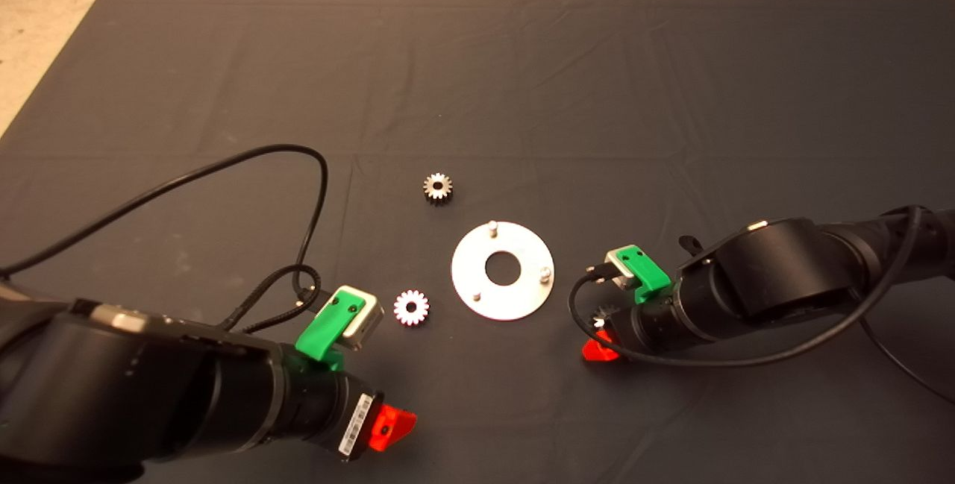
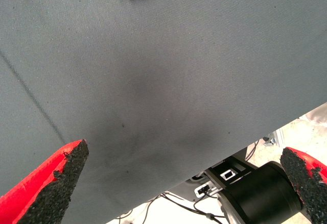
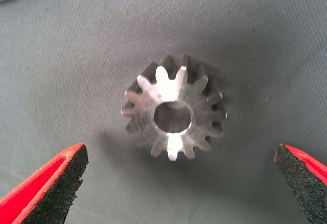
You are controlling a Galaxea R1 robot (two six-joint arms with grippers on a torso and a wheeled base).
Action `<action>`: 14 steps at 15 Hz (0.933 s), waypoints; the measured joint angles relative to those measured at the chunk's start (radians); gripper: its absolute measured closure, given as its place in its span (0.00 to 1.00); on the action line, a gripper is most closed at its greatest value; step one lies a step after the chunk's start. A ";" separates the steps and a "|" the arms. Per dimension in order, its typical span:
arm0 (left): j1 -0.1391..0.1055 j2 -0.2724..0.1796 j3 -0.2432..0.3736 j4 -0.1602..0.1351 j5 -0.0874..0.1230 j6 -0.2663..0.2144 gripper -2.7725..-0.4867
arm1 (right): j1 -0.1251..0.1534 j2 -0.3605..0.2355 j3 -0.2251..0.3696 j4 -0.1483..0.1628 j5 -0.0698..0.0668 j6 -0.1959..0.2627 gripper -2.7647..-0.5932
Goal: Install three planetary gears onto the carrier pins
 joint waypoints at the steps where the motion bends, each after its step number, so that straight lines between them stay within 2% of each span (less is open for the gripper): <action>1: 0.000 0.000 0.000 0.000 0.000 0.000 0.01 | 0.000 0.000 -0.002 0.000 0.000 0.000 0.01; 9: 0.000 0.002 0.000 0.000 -0.003 0.000 0.01 | 0.025 0.024 -0.026 0.000 0.000 -0.003 0.01; 12: 0.000 0.002 0.000 0.000 -0.003 0.000 0.01 | 0.044 0.041 -0.036 -0.001 0.000 -0.003 0.01; 14: 0.000 0.002 0.000 0.000 -0.003 0.000 0.01 | 0.044 0.051 -0.042 -0.001 0.000 -0.003 0.01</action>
